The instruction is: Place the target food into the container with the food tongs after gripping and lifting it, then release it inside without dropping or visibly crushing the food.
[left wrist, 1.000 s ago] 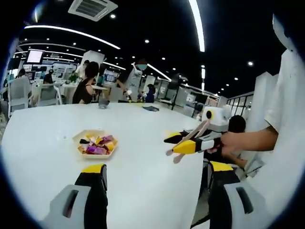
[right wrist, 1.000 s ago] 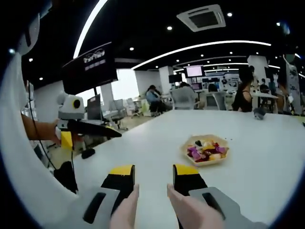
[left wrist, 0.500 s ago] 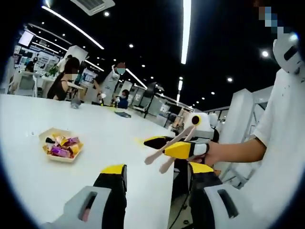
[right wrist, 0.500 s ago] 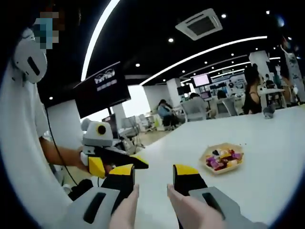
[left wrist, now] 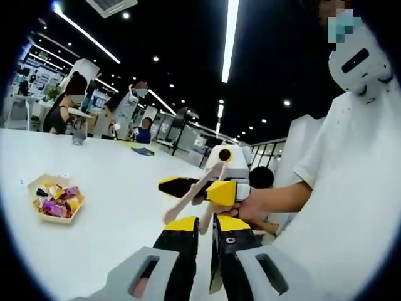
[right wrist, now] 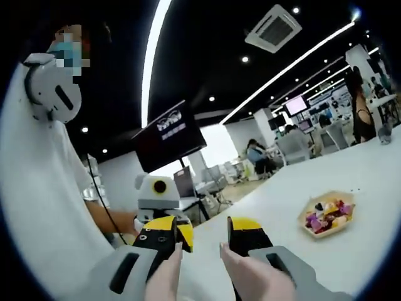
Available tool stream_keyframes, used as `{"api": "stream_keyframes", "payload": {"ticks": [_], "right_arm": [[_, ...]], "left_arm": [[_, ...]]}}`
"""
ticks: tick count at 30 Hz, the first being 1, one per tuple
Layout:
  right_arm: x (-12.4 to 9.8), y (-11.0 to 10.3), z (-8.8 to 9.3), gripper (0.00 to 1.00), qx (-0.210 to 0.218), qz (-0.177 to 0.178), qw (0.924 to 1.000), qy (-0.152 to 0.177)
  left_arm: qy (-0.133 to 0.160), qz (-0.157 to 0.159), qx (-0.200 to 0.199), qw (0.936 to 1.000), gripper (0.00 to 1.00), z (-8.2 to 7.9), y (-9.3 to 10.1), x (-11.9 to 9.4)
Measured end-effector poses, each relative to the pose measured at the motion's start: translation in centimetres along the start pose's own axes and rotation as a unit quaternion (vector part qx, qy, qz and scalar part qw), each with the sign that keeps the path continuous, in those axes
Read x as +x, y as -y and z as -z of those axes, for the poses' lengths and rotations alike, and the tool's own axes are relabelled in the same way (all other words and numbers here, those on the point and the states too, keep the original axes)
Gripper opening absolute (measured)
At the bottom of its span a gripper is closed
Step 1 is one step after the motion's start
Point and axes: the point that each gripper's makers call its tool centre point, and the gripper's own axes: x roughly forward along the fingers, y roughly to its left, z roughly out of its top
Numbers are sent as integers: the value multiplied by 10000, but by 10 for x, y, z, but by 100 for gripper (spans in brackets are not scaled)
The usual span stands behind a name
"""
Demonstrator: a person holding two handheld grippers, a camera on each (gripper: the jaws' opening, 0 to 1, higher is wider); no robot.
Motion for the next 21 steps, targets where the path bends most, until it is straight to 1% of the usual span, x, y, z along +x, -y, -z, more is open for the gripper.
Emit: {"api": "stream_keyframes", "payload": {"ticks": [1, 3, 6, 9, 10, 11, 13, 14, 17, 21], "right_arm": [[1, -1, -2, 31, 40, -107, 9999, 71], [4, -2, 1, 31, 148, -289, 9995, 5], [5, 0, 1, 31, 274, -398, 9988, -11], [4, -2, 1, 32, 346, -477, 9983, 33], [4, -3, 1, 31, 346, -487, 9982, 30], [5, -4, 1, 31, 339, -526, 9980, 31], [8, -2, 2, 31, 278, -506, 9983, 21], [10, -2, 4, 31, 235, -499, 9985, -21], [13, 0, 4, 31, 245, -468, 9986, 18], [18, -1, 4, 31, 269, -439, 9987, 51]], "left_arm": [[-10, 11, -25, 10000, 6, 0, 0, 1], [-24, 49, -18, 10000, 4, 0, -1, 3], [-39, 79, -115, 9999, 3, 0, -1, 3], [37, 209, -306, 9993, 3, -3, 0, 2], [51, 225, -293, 9993, 3, -3, 0, 1], [226, 288, -303, 9989, 3, -8, 1, -1], [441, 283, -491, 9974, 3, -14, -4, -5], [492, 254, -484, 9973, 2, -16, -7, -8], [429, 274, -479, 9976, 2, -16, -10, -10], [399, 402, -582, 9967, 8, -16, -9, -12]]}}
